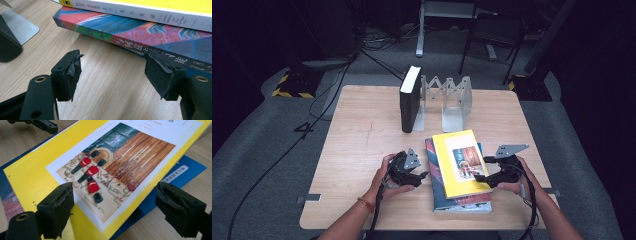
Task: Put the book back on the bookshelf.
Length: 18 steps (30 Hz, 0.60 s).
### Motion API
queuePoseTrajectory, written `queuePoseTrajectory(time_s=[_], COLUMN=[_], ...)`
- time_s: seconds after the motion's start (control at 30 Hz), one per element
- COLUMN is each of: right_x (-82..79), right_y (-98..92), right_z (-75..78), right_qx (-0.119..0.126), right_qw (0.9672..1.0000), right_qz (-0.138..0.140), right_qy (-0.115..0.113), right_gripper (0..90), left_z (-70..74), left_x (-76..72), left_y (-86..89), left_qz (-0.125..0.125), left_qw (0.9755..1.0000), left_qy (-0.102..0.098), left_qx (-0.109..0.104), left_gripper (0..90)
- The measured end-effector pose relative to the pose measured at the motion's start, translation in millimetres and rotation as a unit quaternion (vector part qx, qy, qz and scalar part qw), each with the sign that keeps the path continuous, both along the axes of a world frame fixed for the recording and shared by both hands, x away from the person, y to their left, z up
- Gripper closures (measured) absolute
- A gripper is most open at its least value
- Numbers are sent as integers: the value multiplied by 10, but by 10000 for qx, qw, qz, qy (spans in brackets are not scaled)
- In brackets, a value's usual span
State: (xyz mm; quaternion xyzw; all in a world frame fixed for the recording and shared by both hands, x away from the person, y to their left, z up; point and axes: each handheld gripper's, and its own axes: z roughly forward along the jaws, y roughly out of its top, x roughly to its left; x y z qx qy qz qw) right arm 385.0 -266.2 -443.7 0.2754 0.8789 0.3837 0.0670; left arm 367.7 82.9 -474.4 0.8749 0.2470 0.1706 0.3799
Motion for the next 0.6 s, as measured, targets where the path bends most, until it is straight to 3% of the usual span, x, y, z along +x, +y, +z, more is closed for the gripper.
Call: queuePoseTrajectory(time_s=[0.07, 0.13, 0.27, 0.33, 0.37, 0.4, 0.6], right_x=[67, 114, 123, 134, 134, 148, 111], right_y=[21, 44, 122, 138, 138, 136, 204], right_z=[3, 9, 52, 63, 63, 64, 76], right_qx=[-14, -57, -268, -307, -307, -212, -222], right_qw=[9998, 9997, 9996, 9994, 9994, 9997, 9998], right_qz=[-21, -11, -38, -75, -75, -99, -2], right_qy=[217, 254, 48, 120, 120, 107, 2], right_gripper=[149, 150, 160, 183, 183, 255, 315], left_z=[0, -1, 0, -1, -1, -1, 18], left_x=[5, 10, 16, 23, 23, 28, 38], left_y=[-11, -16, -18, -24, -24, -35, -69], left_qz=[-8, -8, -23, 14, 14, 25, -9], left_qw=[10000, 10000, 10000, 10000, 10000, 10000, 9999], left_qy=[-41, -46, -74, -62, -62, -34, -26], left_qx=[23, 23, 34, -4, -4, -18, -124], left_gripper=[296, 298, 298, 300, 301, 302, 306])
